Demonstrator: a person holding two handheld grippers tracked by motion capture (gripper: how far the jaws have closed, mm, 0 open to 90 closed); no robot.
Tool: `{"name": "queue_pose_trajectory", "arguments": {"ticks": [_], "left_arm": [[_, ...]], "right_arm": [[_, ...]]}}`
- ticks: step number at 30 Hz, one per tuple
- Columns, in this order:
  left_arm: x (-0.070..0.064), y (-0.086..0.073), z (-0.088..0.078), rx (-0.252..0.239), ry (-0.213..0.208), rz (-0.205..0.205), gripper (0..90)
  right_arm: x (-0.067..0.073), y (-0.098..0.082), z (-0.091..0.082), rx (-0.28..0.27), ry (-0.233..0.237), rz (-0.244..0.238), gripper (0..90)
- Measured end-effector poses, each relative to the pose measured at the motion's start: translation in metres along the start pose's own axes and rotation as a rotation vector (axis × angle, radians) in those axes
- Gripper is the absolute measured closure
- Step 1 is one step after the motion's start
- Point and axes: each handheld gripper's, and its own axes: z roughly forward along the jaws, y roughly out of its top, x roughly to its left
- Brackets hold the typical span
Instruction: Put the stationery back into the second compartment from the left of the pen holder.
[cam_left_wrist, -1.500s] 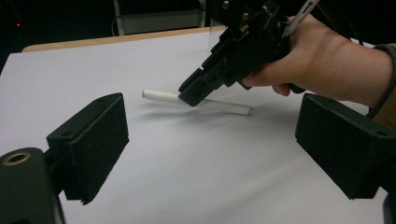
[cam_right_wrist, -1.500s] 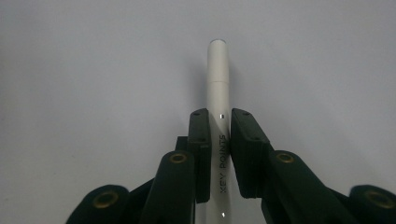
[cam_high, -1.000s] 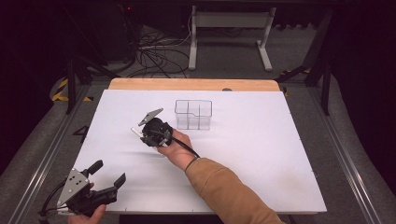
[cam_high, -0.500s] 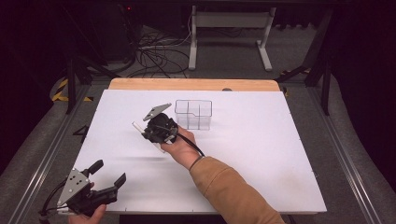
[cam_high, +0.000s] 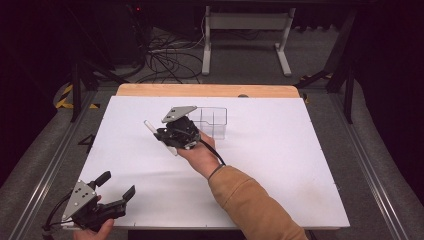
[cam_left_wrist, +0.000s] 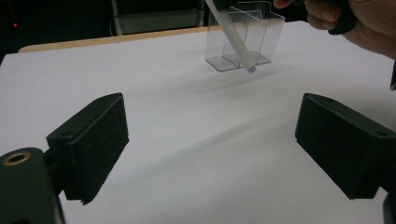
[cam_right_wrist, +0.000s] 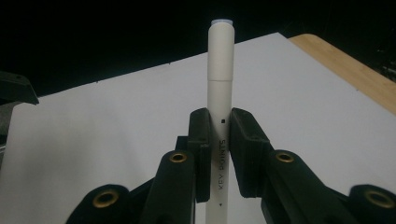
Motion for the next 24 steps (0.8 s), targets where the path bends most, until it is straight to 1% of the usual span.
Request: {"name": "queue_pose_trajectory", "arguments": {"ticks": [5, 8, 15, 24], "left_arm": [[-0.001, 0.0, 0.001, -0.003, 0.0, -0.003, 10.3], [-0.001, 0.0, 0.001, 0.002, -0.005, -0.003, 10.3], [-0.001, 0.0, 0.002, 0.0, -0.005, -0.002, 10.3], [-0.001, 0.0, 0.002, 0.001, -0.004, -0.003, 10.3]], "right_arm": [[-0.005, 0.002, -0.011, -0.037, -0.015, -0.004, 79.3], [-0.009, 0.002, -0.018, -0.058, -0.024, 0.007, 79.3], [-0.02, 0.003, -0.034, -0.106, -0.051, 0.013, 79.3], [-0.034, 0.002, -0.052, -0.144, -0.1, 0.034, 79.3]]}}
